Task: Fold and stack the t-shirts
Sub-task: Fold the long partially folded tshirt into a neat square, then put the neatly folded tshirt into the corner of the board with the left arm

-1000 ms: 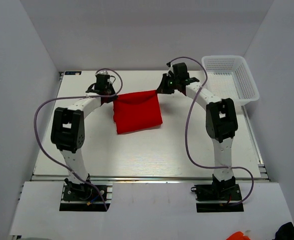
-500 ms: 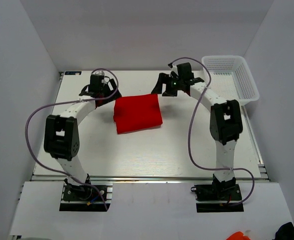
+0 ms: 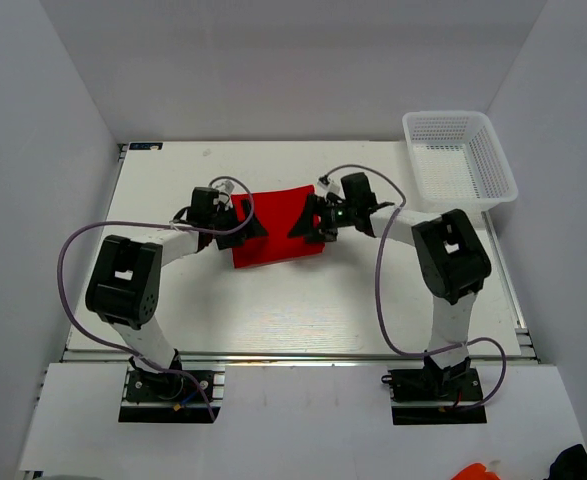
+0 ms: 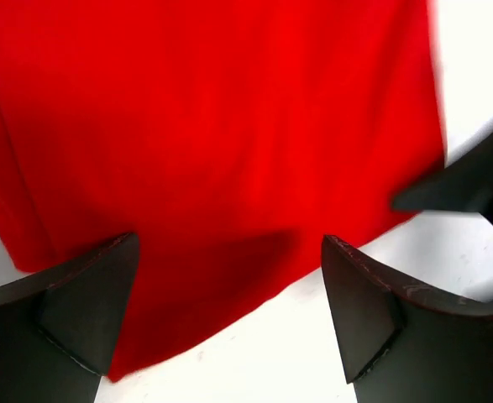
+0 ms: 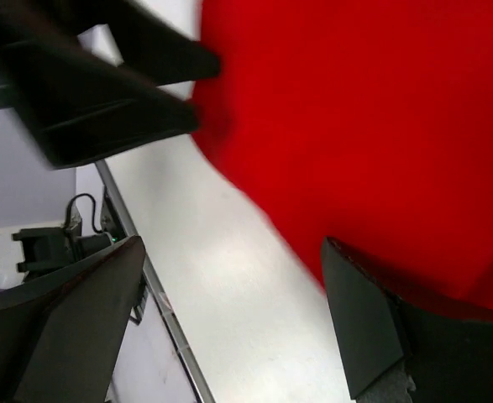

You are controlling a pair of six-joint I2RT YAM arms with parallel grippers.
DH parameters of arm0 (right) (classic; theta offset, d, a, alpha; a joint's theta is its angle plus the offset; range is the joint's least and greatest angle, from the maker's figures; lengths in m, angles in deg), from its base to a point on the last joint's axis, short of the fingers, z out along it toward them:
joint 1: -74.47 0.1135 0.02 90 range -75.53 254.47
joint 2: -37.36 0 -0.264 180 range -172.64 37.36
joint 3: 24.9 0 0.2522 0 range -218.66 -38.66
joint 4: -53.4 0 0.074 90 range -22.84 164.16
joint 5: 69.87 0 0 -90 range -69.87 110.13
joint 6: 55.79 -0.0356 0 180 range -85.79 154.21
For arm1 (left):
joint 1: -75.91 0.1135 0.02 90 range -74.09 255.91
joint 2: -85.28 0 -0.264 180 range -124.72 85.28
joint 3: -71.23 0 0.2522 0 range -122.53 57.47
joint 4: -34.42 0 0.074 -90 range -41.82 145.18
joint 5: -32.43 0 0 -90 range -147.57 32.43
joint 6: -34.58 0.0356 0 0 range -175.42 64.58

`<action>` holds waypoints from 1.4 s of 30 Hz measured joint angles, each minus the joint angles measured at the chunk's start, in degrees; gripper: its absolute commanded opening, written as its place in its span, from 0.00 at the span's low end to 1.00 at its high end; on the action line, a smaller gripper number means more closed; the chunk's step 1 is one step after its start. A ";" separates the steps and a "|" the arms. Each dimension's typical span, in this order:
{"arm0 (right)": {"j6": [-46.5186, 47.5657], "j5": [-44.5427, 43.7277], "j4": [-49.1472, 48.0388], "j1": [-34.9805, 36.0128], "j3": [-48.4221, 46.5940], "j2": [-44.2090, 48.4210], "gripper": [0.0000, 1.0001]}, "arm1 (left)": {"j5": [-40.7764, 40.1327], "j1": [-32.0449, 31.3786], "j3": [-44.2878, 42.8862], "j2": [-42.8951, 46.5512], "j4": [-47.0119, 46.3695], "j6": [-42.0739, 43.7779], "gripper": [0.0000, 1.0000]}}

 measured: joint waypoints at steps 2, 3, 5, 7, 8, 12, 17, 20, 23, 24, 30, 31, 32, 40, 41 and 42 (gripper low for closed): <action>-1.88 0.20 -2.16 -0.87 2.49 -3.15 0.90 | 0.76 0.02 2.45 -0.55 -0.68 0.04 0.99; -2.84 0.20 -3.21 -1.46 3.74 -4.74 0.90 | 1.09 0.02 3.43 -0.70 -0.70 0.07 0.99; -5.51 2.91 -7.28 -2.84 5.33 -6.27 0.90 | 1.60 0.09 4.09 -0.61 -1.60 0.17 0.99; -6.69 3.37 -10.27 -3.78 6.40 -6.29 0.90 | 1.81 0.52 4.68 -0.61 -2.64 0.31 0.99; -7.04 3.69 -11.41 -3.96 6.91 -6.36 0.90 | 1.84 0.57 4.85 -0.55 -2.97 0.48 0.99; -6.29 3.98 -13.11 -3.96 7.98 -5.70 0.90 | 1.42 0.33 5.01 0.22 -2.36 1.70 0.99; 0.26 1.60 -8.39 -3.78 9.88 0.66 0.90 | -1.92 0.07 4.98 5.38 2.19 3.82 0.99; 4.70 -0.17 -5.09 -3.82 12.39 9.44 0.90 | -5.42 0.07 4.68 10.56 4.31 5.29 0.99; 8.50 -1.40 -1.90 -4.02 13.68 19.21 0.90 | -8.83 0.09 3.91 14.34 5.64 6.91 0.99; 9.49 -1.79 -1.20 -4.04 14.10 21.84 0.90 | -9.88 0.22 3.61 14.80 6.03 7.37 0.99; 11.78 -5.38 2.62 -4.15 20.13 33.29 0.90 | -14.86 0.68 1.79 9.14 8.74 8.98 0.95; 11.85 -5.95 3.65 -4.15 20.55 34.10 0.90 | -15.41 0.68 1.09 7.21 9.18 9.22 0.93; 11.87 -6.49 4.46 -4.15 20.92 34.86 0.90 | -15.96 0.68 0.24 5.11 9.86 9.51 0.87; 12.13 -10.62 7.82 -4.20 23.91 41.11 0.90 | -15.91 0.26 -5.35 -4.92 10.51 11.76 0.52; 12.17 -11.19 8.11 -4.20 24.44 41.53 0.90 | -15.78 0.26 -6.05 -5.68 10.47 12.22 0.49; 12.22 -11.74 8.66 -4.20 24.96 41.86 0.90 | -15.63 0.26 -6.86 -6.75 10.49 12.57 0.40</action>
